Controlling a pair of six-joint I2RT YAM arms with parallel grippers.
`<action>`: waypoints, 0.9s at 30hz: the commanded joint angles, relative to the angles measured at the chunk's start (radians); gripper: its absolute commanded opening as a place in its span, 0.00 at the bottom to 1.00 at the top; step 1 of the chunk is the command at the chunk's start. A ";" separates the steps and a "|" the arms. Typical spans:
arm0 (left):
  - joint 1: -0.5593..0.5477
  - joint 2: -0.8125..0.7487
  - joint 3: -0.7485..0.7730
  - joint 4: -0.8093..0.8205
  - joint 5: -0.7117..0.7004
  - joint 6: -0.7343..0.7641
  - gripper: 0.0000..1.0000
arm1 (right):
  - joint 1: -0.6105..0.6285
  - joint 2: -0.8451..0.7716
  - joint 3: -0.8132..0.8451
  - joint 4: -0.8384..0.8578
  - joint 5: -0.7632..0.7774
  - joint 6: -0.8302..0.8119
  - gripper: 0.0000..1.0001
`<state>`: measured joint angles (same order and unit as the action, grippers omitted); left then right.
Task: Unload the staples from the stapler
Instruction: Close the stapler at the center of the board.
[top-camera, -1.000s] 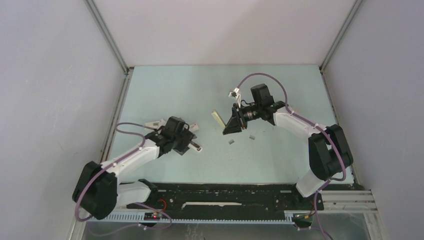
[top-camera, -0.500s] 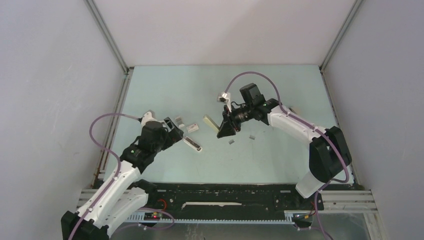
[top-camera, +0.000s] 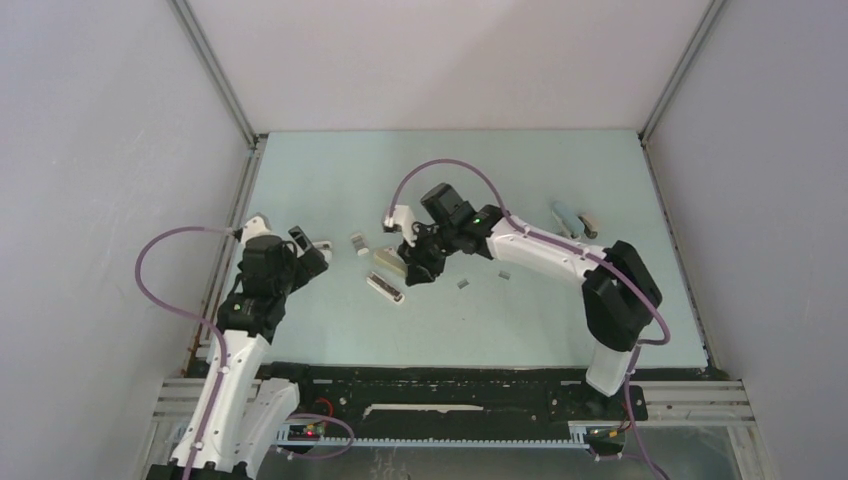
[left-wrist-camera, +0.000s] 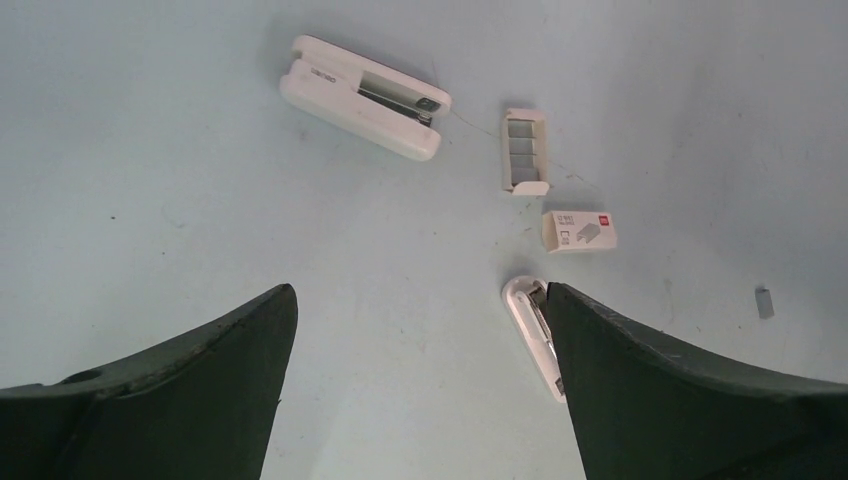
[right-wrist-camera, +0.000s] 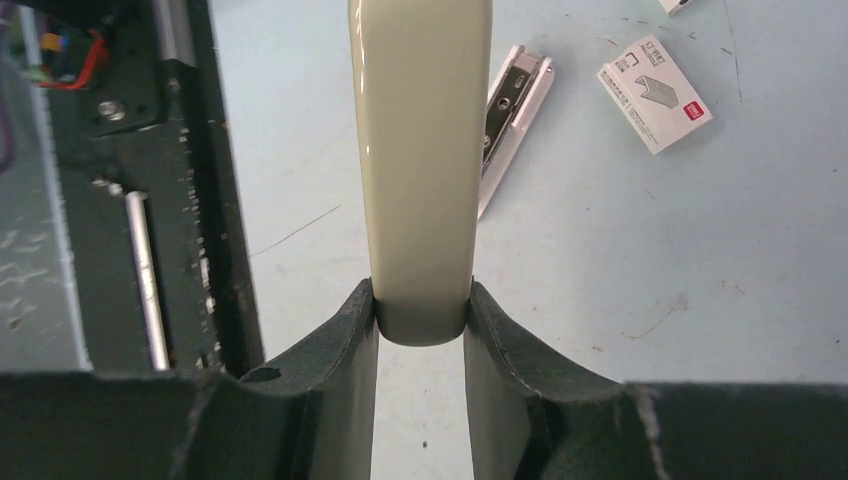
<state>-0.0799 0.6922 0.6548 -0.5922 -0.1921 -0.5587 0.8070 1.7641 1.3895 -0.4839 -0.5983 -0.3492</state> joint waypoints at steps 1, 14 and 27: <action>0.032 -0.028 0.005 0.020 -0.033 0.024 1.00 | 0.071 0.062 0.064 0.070 0.205 0.038 0.01; 0.045 -0.097 -0.058 0.048 -0.072 -0.022 1.00 | 0.121 0.257 0.263 -0.079 0.350 0.174 0.01; 0.047 -0.062 -0.235 0.313 0.168 -0.199 1.00 | 0.193 0.270 0.241 -0.140 0.483 0.314 0.03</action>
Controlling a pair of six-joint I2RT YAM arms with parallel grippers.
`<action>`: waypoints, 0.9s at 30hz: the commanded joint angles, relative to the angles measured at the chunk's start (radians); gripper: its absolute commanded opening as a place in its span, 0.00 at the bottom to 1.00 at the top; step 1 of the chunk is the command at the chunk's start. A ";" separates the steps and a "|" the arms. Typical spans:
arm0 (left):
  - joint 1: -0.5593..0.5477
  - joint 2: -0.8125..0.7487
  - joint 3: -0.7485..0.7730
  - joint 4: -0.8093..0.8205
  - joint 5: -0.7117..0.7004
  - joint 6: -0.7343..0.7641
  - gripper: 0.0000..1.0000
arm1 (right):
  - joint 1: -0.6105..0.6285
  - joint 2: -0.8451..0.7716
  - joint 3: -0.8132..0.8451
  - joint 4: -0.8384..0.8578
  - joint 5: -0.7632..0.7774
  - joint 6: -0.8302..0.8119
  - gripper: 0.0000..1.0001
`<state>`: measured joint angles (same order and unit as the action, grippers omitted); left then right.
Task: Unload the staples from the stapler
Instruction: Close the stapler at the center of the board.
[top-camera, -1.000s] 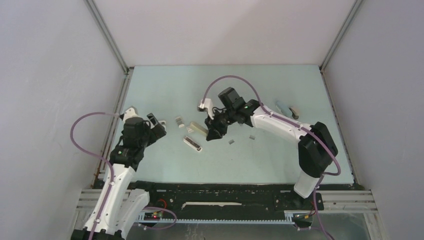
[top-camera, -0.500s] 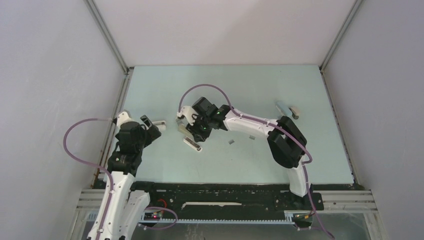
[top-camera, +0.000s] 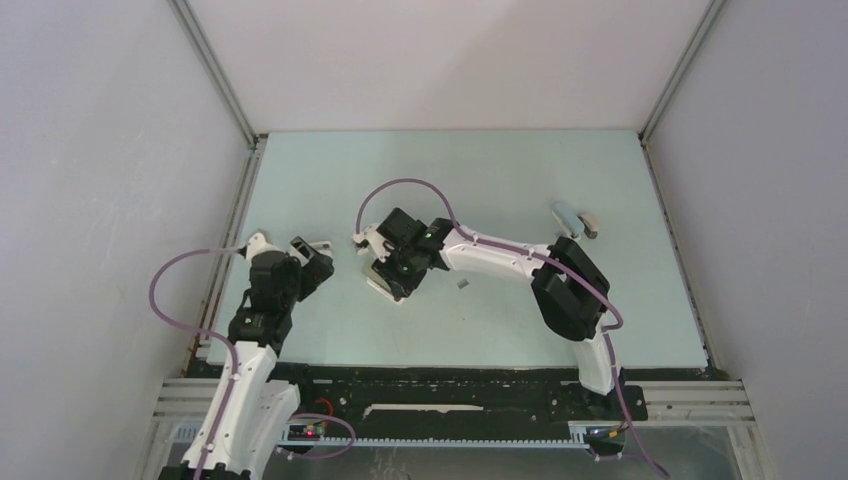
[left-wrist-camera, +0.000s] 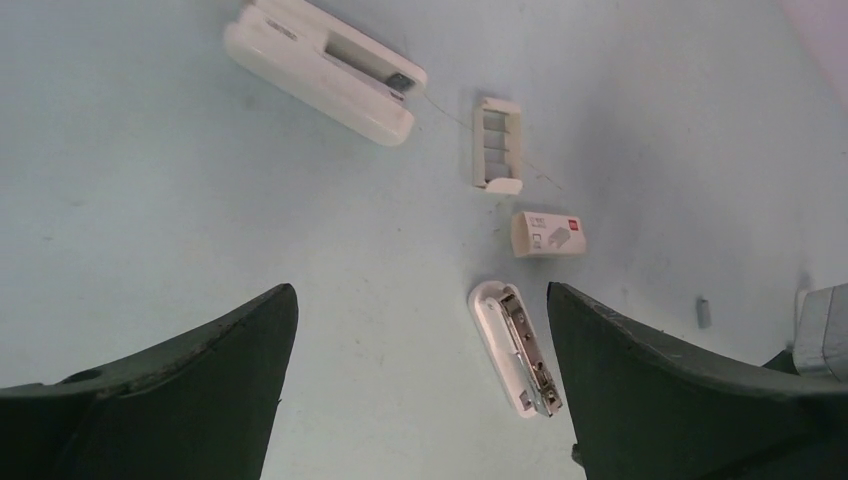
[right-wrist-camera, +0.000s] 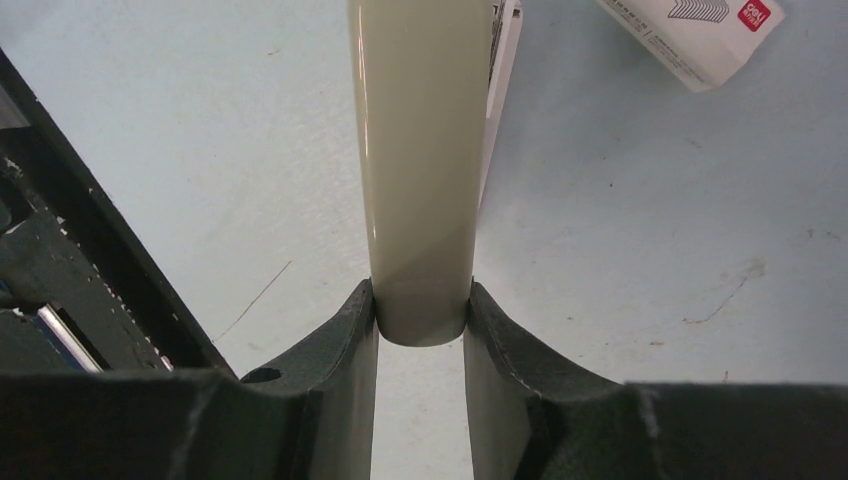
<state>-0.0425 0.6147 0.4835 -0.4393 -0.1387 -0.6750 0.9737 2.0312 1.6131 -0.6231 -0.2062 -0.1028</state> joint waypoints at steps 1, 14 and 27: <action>0.009 0.026 -0.081 0.187 0.128 -0.098 1.00 | 0.028 0.007 0.018 0.002 0.103 0.076 0.04; 0.009 0.137 -0.175 0.371 0.191 -0.165 1.00 | 0.056 0.056 0.033 0.007 0.179 0.123 0.08; 0.009 0.247 -0.215 0.494 0.257 -0.179 1.00 | 0.060 0.104 0.093 -0.023 0.172 0.119 0.15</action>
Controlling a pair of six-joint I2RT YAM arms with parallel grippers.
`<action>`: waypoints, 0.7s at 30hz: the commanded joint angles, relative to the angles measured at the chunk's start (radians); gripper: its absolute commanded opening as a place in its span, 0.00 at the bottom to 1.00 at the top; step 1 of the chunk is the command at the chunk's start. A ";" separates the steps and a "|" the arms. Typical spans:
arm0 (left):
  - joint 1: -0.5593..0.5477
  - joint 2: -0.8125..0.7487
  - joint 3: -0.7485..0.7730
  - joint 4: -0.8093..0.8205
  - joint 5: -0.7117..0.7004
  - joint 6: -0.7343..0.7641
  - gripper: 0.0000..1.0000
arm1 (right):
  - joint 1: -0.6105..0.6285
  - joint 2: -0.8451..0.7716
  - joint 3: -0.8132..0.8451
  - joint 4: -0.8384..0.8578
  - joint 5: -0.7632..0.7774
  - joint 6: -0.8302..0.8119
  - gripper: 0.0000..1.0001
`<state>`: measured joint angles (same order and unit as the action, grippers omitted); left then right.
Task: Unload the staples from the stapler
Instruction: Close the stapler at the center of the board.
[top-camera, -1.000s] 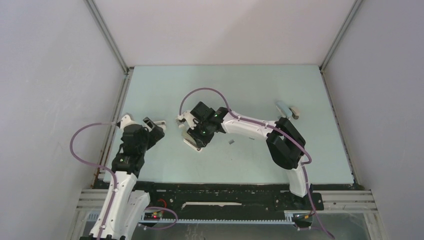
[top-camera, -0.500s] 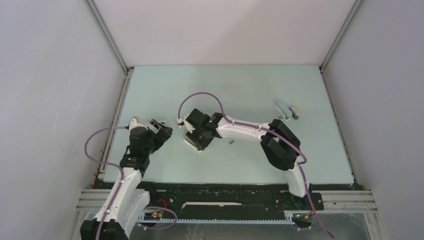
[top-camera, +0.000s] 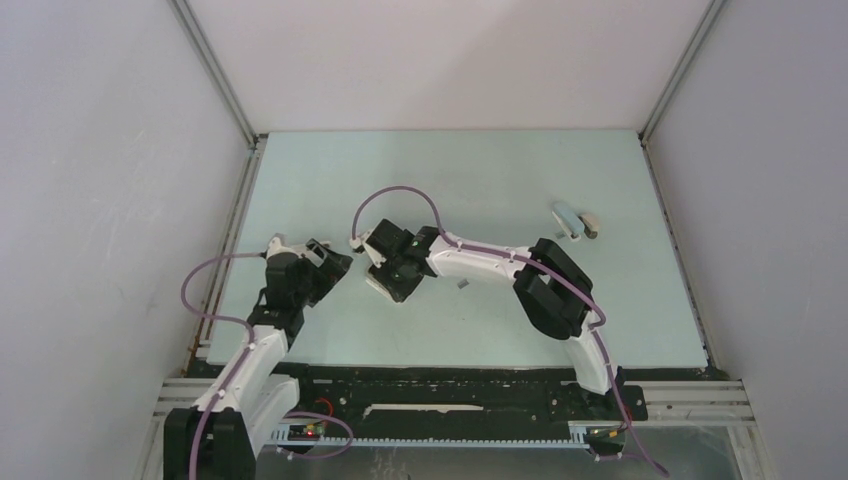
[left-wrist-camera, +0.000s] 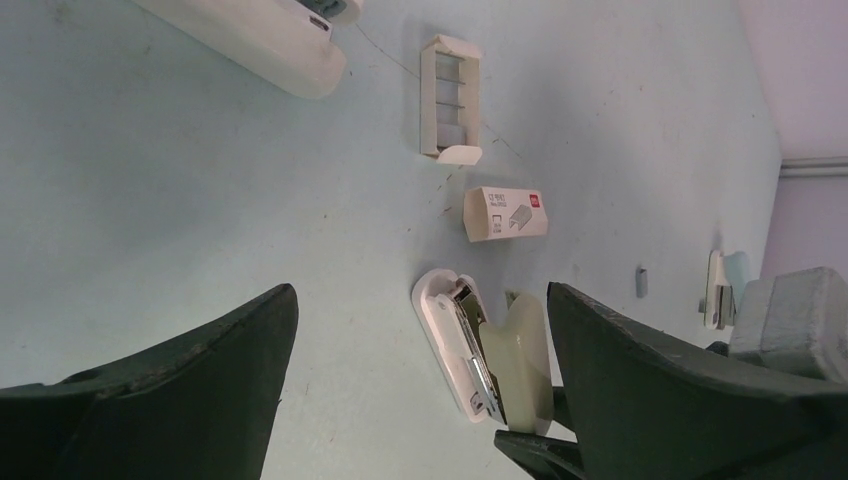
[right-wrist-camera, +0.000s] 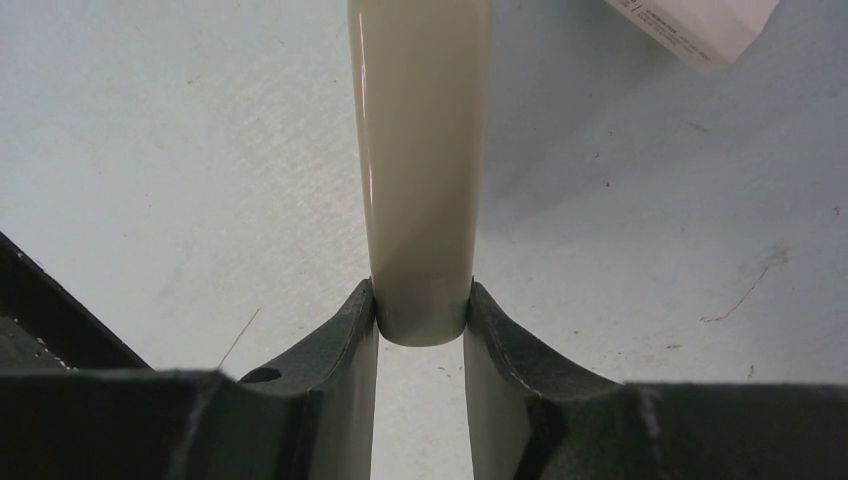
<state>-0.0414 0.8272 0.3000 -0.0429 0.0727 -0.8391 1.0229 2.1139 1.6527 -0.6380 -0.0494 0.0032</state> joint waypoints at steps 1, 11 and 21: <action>0.006 0.041 -0.033 0.108 0.054 -0.016 1.00 | 0.011 0.024 0.057 -0.009 0.016 0.015 0.15; 0.006 0.147 -0.037 0.211 0.125 -0.024 1.00 | 0.013 0.046 0.069 -0.016 0.016 0.018 0.19; -0.017 0.269 -0.035 0.291 0.171 -0.042 1.00 | 0.014 0.066 0.103 -0.022 0.014 0.018 0.23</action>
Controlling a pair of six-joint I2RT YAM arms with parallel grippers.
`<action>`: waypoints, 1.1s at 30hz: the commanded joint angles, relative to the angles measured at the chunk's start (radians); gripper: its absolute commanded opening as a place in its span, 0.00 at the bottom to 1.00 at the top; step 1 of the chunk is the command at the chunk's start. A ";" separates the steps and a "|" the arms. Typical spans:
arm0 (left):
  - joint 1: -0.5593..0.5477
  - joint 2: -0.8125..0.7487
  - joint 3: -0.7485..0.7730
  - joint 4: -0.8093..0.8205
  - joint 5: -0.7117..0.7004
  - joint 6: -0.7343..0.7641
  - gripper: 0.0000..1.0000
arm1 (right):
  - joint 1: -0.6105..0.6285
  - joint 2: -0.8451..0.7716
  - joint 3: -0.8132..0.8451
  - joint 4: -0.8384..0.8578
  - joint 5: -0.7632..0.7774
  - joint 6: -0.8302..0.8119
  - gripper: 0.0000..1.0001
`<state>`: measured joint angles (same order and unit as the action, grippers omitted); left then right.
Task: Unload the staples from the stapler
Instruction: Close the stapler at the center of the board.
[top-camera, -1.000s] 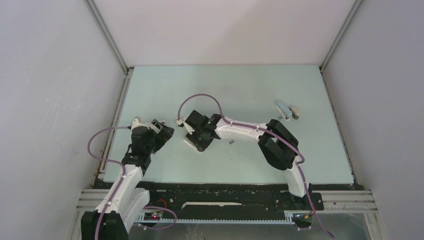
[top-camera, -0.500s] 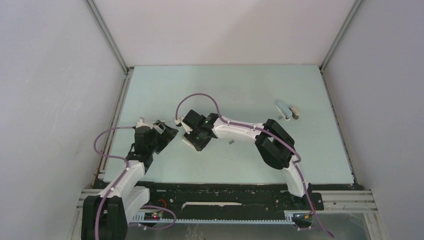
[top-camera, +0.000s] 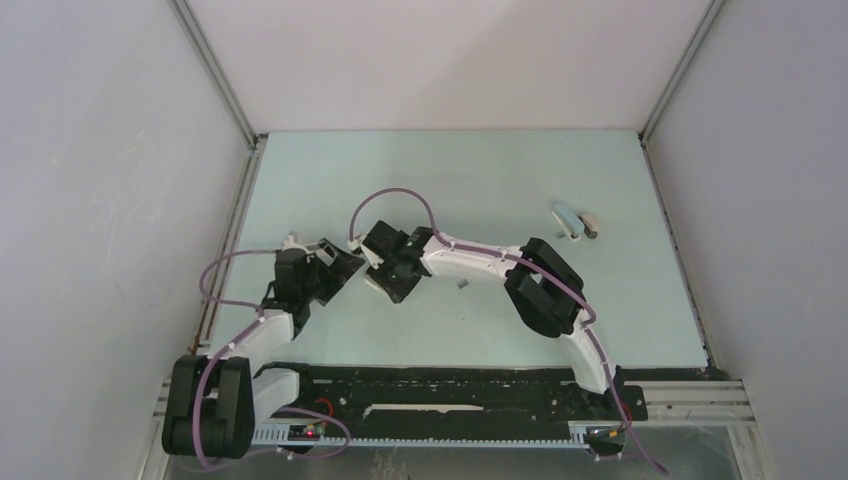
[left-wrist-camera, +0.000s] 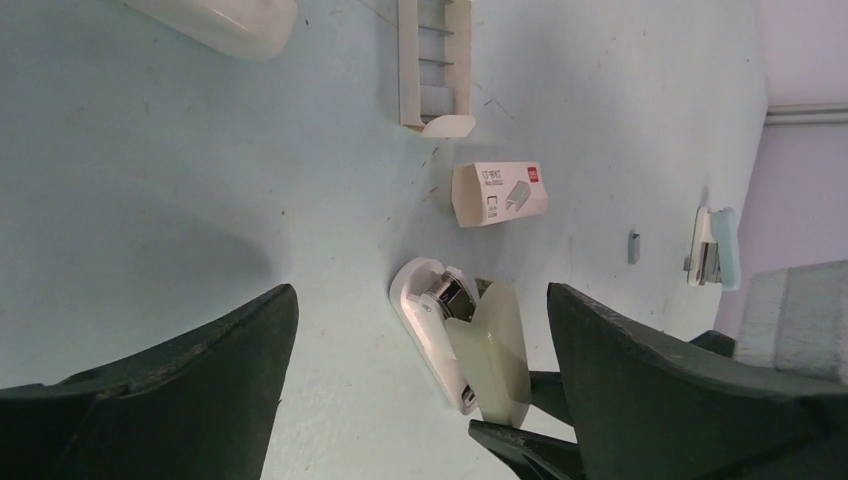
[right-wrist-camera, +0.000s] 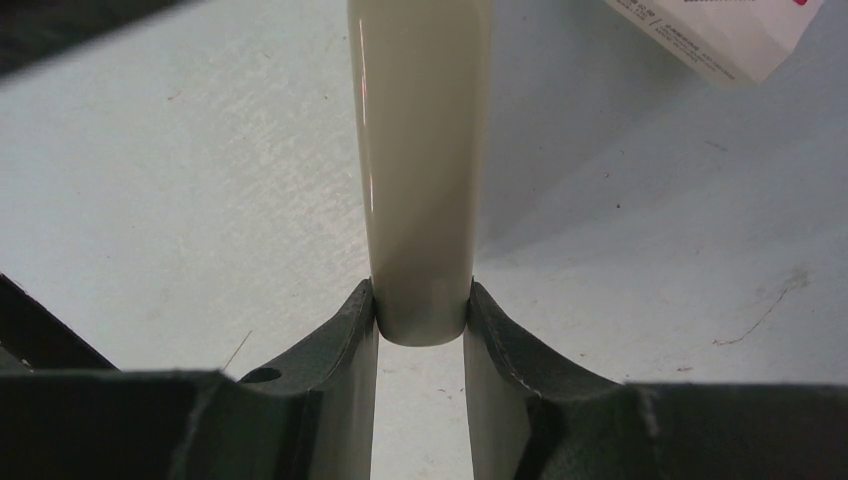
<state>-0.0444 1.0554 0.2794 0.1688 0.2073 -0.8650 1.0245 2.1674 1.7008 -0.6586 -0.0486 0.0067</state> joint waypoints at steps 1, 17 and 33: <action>-0.021 0.058 -0.011 0.086 0.039 -0.017 0.99 | 0.013 0.014 0.056 -0.002 0.013 0.015 0.24; -0.057 0.239 0.029 0.101 0.038 -0.015 0.72 | 0.003 0.014 0.058 -0.005 -0.001 0.013 0.30; -0.058 0.296 0.047 0.083 0.023 -0.017 0.58 | -0.006 0.019 0.072 -0.004 -0.017 0.012 0.40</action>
<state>-0.0963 1.3178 0.3164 0.3424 0.2665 -0.8993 1.0206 2.1803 1.7206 -0.6693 -0.0616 0.0067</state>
